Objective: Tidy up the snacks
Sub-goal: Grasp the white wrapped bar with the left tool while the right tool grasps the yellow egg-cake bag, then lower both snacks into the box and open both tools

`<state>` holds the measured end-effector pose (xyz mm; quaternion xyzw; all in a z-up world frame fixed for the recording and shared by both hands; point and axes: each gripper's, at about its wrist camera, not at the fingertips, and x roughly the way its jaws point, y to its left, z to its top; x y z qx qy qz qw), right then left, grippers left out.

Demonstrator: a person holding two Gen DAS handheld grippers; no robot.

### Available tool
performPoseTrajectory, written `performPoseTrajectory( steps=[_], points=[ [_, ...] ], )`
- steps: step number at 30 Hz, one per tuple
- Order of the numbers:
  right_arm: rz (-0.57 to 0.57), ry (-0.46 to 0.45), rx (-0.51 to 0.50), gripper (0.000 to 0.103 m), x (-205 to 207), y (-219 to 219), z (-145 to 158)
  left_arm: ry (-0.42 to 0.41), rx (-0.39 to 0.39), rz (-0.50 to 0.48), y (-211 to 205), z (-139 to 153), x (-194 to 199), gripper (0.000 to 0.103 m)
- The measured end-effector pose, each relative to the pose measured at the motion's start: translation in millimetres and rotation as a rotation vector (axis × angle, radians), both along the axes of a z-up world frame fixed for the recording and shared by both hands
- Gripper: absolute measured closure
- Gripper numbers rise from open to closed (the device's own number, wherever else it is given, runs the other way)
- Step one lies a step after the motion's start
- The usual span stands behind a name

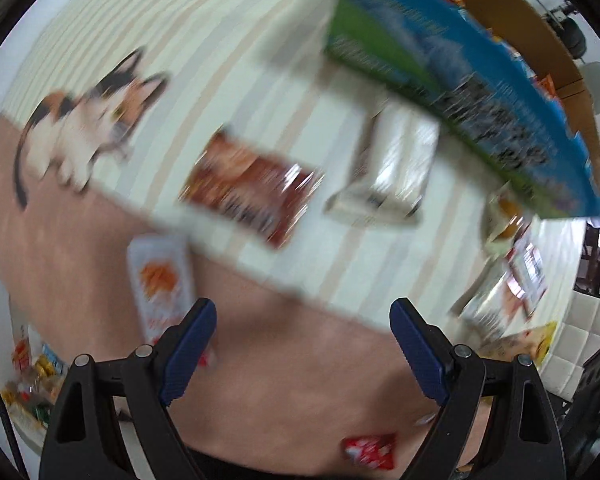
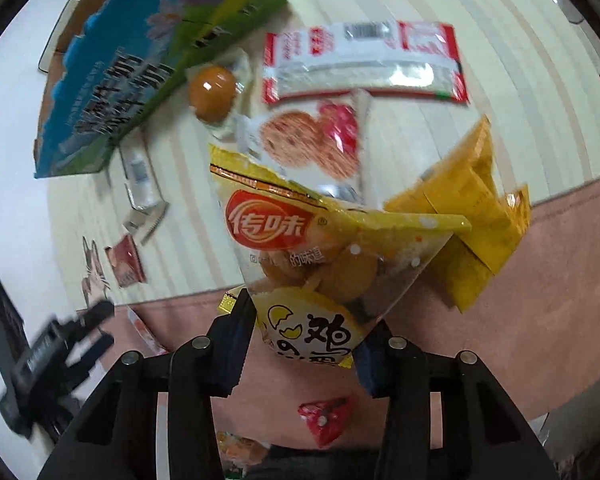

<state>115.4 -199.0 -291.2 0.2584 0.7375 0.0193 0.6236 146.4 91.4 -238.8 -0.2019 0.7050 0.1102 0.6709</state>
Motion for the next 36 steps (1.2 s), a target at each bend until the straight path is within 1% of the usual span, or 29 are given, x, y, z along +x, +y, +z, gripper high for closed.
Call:
performPoseTrajectory(
  steps=[4, 8, 11, 12, 13, 14, 15, 18, 21, 23, 25, 28, 30, 31, 32, 35, 36],
  points=[
    [-0.007, -0.010, -0.026, 0.056, 18.7, 2.3, 5.4, 0.001, -0.009, -0.074, -13.4, -8.1, 50.8, 0.014],
    [-0.013, -0.006, -0.057, 0.056, 40.7, 4.6, 4.7, 0.037, 0.007, -0.169, -29.4, -30.9, 97.2, 0.014],
    [-0.011, 0.000, -0.078, 0.056, 55.4, 7.4, 3.4, 0.068, 0.026, -0.232, -39.1, -48.3, 117.7, 0.014],
    [-0.010, 0.002, -0.084, 0.056, 59.0, 8.7, 3.0, 0.073, 0.034, -0.256, -42.2, -54.0, 122.9, 0.016],
    [-0.004, 0.004, -0.094, 0.056, 64.3, 10.4, 2.7, 0.076, 0.046, -0.272, -44.0, -57.7, 125.9, 0.023],
    [-0.003, 0.006, -0.099, 0.056, 67.0, 11.1, 3.2, 0.075, 0.061, -0.286, -45.1, -61.4, 127.2, 0.049],
    [0.002, 0.010, -0.102, 0.056, 70.6, 12.5, 3.3, 0.081, 0.059, -0.290, -45.2, -63.9, 127.2, 0.057],
    [0.025, 0.012, -0.106, 0.056, 77.9, 17.7, 4.3, 0.047, 0.079, -0.306, -45.9, -59.8, 121.0, 0.059],
    [0.054, -0.001, -0.112, 0.056, 83.0, 20.2, 10.1, 0.028, 0.092, -0.315, -45.3, -54.6, 104.2, 0.059],
    [0.072, -0.011, -0.111, 0.056, 88.0, 28.4, 13.4, 0.014, 0.082, -0.317, -46.0, -47.7, 89.8, 0.059],
    [0.097, -0.024, -0.094, 0.056, 90.5, 36.8, 21.2, -0.015, 0.071, -0.317, -42.6, -30.3, 75.6, 0.059],
    [0.144, -0.055, -0.060, 0.056, 91.0, 45.9, 41.1, -0.071, 0.029, -0.310, -39.7, 5.3, 55.7, 0.059],
    [0.180, -0.084, -0.037, 0.056, 93.5, 51.3, 58.4, -0.123, -0.006, -0.311, -34.4, 39.3, 48.7, 0.059],
    [0.202, -0.105, -0.024, 0.056, 97.9, 56.2, 73.7, -0.140, -0.011, -0.311, -34.1, 50.7, 49.9, 0.059],
    [0.216, -0.119, -0.013, 0.056, 101.4, 56.9, 83.5, -0.173, -0.020, -0.316, -26.3, 71.9, 55.5, 0.059],
    [0.267, -0.194, 0.007, 0.056, 123.5, 65.2, 125.7, -0.234, -0.041, -0.323, -17.5, 116.7, 83.6, 0.059],
    [0.274, -0.213, 0.014, 0.056, 132.3, 68.0, 136.9, -0.239, -0.049, -0.323, -32.6, 120.0, 97.2, 0.059]
  ],
)
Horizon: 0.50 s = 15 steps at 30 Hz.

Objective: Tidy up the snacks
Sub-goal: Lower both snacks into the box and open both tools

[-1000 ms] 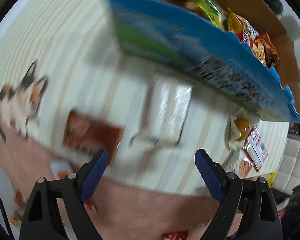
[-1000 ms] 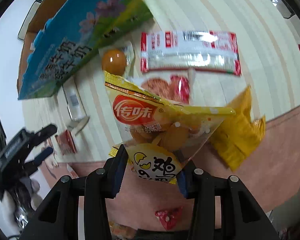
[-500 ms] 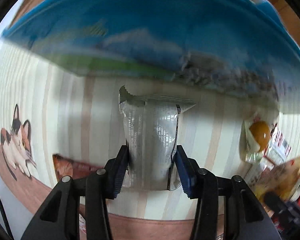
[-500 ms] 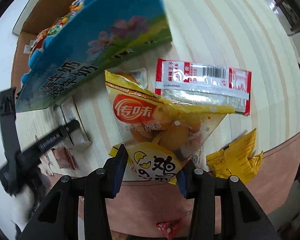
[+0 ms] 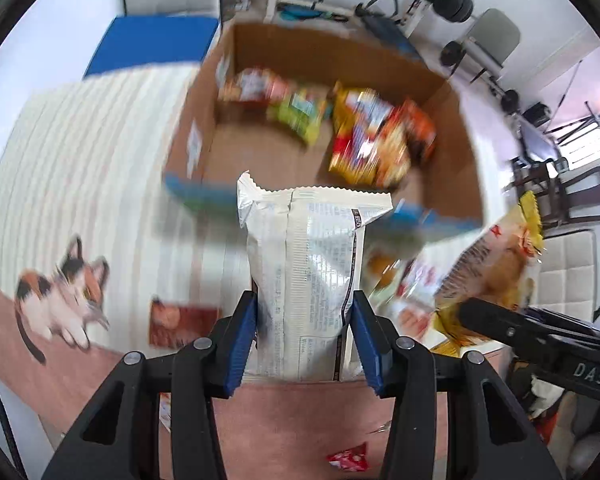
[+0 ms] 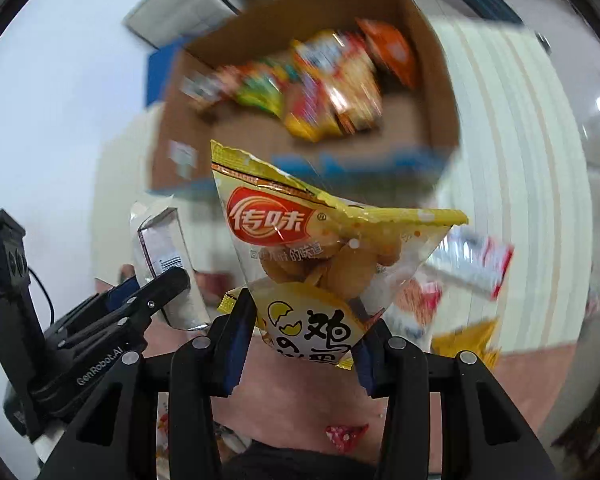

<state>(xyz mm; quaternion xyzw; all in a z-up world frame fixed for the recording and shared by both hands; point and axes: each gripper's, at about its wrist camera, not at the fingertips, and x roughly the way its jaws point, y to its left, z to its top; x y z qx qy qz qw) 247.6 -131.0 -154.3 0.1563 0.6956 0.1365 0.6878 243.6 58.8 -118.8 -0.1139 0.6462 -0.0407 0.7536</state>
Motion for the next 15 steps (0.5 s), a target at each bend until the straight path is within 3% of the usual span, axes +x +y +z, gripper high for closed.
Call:
performPoseTrajectory(
  steps=[3, 6, 10, 15],
  points=[
    [0.024, -0.049, 0.012, 0.056, 37.6, 9.5, 24.9, 0.013, -0.025, -0.009, 6.4, 18.4, 47.2, 0.059],
    [0.047, -0.050, 0.012, 0.056, 86.1, 28.7, 25.6, 0.068, -0.005, -0.021, 8.7, 12.5, 96.8, 0.059],
    [0.060, -0.009, 0.026, 0.056, 130.1, 51.0, 3.5, 0.189, -0.004, -0.009, 21.5, -22.6, 154.9, 0.059],
    [0.094, 0.055, 0.000, 0.056, 155.5, 77.0, -36.4, 0.294, -0.024, -0.010, 28.7, -67.1, 179.8, 0.059]
  ],
)
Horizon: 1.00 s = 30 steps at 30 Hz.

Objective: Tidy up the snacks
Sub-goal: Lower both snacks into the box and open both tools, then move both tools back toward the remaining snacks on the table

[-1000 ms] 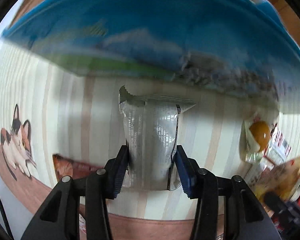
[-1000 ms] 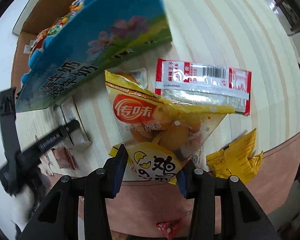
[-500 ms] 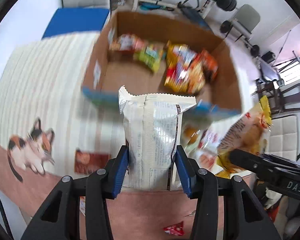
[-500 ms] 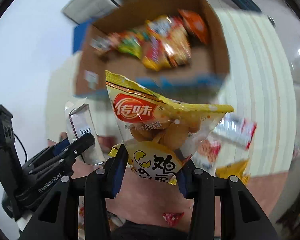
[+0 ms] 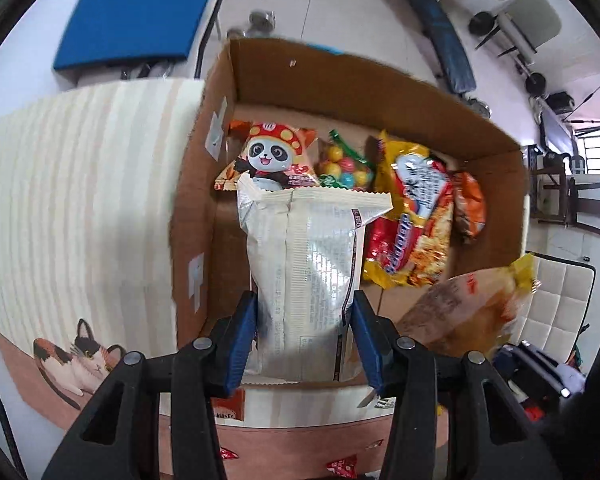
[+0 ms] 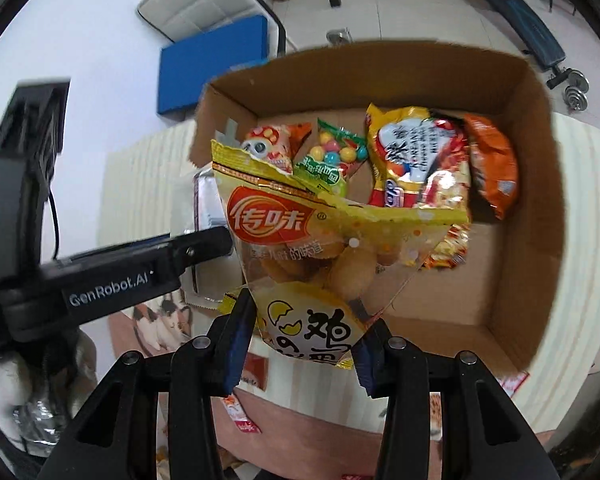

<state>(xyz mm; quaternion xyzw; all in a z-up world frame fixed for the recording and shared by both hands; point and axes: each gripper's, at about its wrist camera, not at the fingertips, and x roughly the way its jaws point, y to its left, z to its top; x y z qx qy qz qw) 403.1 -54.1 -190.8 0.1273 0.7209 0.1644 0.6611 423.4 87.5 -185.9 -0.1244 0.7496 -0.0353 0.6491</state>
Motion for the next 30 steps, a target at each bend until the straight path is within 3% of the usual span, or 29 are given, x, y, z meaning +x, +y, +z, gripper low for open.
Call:
performPoseTrajectory(
  steps=[11, 13, 14, 15, 16, 18, 25, 30],
  points=[
    [0.059, 0.112, -0.057, 0.055, 6.7, 23.5, -70.2, 0.130, -0.012, -0.016, 1.0, -53.7, 5.6, 0.057],
    [0.070, 0.139, -0.078, 0.044, 7.4, 25.0, -76.2, 0.144, -0.011, -0.023, 0.3, -57.7, 3.1, 0.057],
    [0.081, 0.154, -0.097, 0.018, 8.1, 25.7, -80.0, 0.150, -0.024, -0.022, -0.3, -59.2, 1.6, 0.053],
    [0.084, 0.158, -0.096, 0.008, 9.6, 26.9, -82.1, 0.152, -0.026, -0.016, -0.4, -60.0, -0.1, 0.047],
    [0.088, 0.155, -0.090, 0.008, 10.7, 27.4, -82.5, 0.150, -0.022, -0.011, -0.5, -60.0, -1.4, 0.043],
    [0.093, 0.159, -0.097, 0.008, 11.8, 27.7, -82.6, 0.136, -0.007, 0.000, 0.9, -57.4, -3.6, 0.020],
    [0.060, 0.121, -0.142, 0.008, 14.7, 20.7, -69.1, 0.069, -0.005, 0.007, 4.0, -40.4, -14.5, 0.018],
    [0.022, 0.035, -0.130, 0.008, 3.1, 5.7, -43.9, -0.076, 0.021, -0.037, -6.9, -2.6, -34.6, 0.018]
  ],
)
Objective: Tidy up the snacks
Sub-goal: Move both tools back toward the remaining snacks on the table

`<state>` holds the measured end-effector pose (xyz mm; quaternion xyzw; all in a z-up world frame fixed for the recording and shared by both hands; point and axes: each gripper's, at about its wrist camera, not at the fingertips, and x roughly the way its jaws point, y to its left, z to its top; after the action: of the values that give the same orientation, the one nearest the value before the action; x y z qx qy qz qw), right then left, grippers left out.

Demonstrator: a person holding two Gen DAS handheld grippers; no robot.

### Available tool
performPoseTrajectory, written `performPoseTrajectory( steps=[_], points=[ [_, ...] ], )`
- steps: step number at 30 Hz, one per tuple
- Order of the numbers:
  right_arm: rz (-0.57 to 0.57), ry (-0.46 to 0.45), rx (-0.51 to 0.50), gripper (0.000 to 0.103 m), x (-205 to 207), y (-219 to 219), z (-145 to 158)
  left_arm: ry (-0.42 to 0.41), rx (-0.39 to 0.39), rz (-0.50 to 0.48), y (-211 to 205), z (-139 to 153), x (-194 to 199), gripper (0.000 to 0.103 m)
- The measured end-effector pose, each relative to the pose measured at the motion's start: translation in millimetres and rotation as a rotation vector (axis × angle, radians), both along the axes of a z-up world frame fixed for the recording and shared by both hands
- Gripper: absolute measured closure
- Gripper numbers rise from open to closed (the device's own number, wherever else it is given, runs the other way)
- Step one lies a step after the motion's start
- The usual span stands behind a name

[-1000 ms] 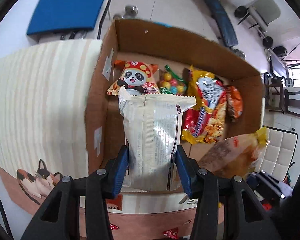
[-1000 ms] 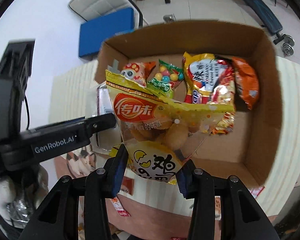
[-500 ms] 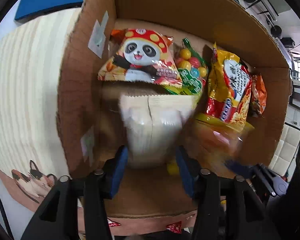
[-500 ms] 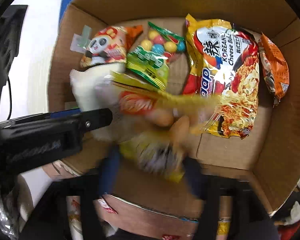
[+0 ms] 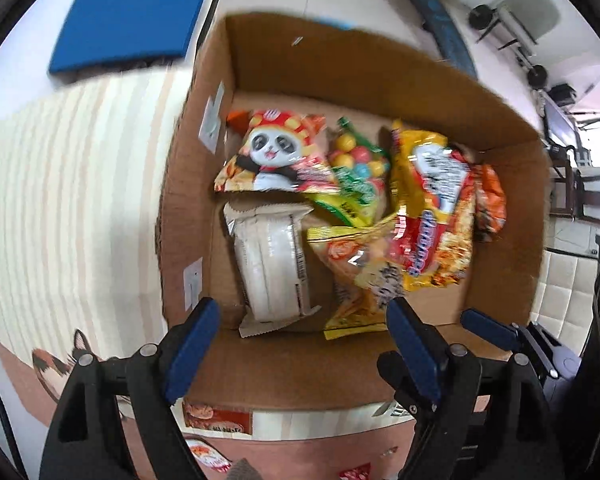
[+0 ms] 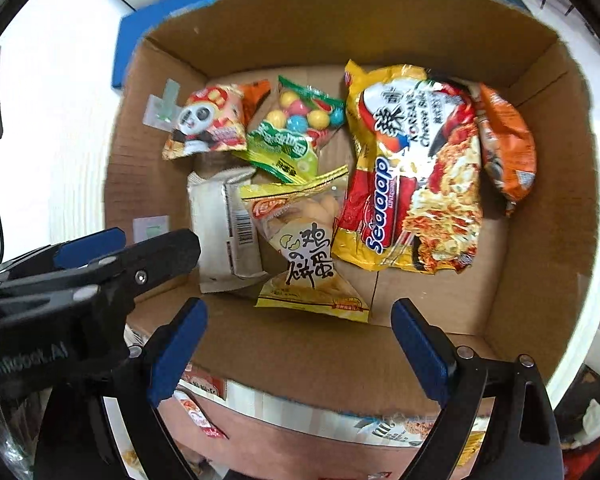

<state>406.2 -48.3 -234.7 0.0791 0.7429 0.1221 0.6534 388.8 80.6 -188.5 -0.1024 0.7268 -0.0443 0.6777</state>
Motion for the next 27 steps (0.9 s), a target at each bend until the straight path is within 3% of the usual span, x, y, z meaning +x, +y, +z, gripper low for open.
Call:
performPoseTrajectory(
  steps=[4, 9, 13, 17, 19, 23, 25, 27],
  points=[
    [-0.018, -0.089, 0.055, 0.008, -23.8, -13.2, 31.9, -0.134, 0.031, -0.021, -6.7, 34.2, -17.9, 0.018],
    [-0.042, -0.200, 0.049, 0.008, -57.7, -37.5, 65.0, -0.340, 0.089, -0.028, -24.3, 75.1, -53.4, 0.018],
    [-0.117, -0.189, 0.075, 0.008, -97.1, -71.8, 74.2, -0.376, 0.093, -0.039, -43.1, 82.1, -84.1, 0.018],
    [-0.202, -0.134, 0.091, 0.008, -132.7, -110.9, 61.0, -0.302, 0.097, -0.063, -67.6, 63.6, -122.4, 0.018],
    [-0.233, -0.115, 0.047, 0.008, -153.0, -132.9, 48.9, -0.224, 0.060, -0.058, -82.5, 41.7, -140.6, 0.018],
    [-0.302, -0.040, 0.009, 0.008, -184.4, -172.1, 14.8, 0.017, -0.067, -0.004, -116.5, -24.8, -165.7, 0.018],
    [-0.335, -0.003, -0.007, 0.008, -199.6, -191.9, -3.4, 0.054, -0.080, -0.008, -133.2, -44.1, -170.4, 0.018],
    [-0.363, 0.025, -0.020, 0.008, -210.1, -206.2, -16.3, 0.079, -0.047, -0.085, -161.1, -65.9, -169.7, 0.018]
  ],
)
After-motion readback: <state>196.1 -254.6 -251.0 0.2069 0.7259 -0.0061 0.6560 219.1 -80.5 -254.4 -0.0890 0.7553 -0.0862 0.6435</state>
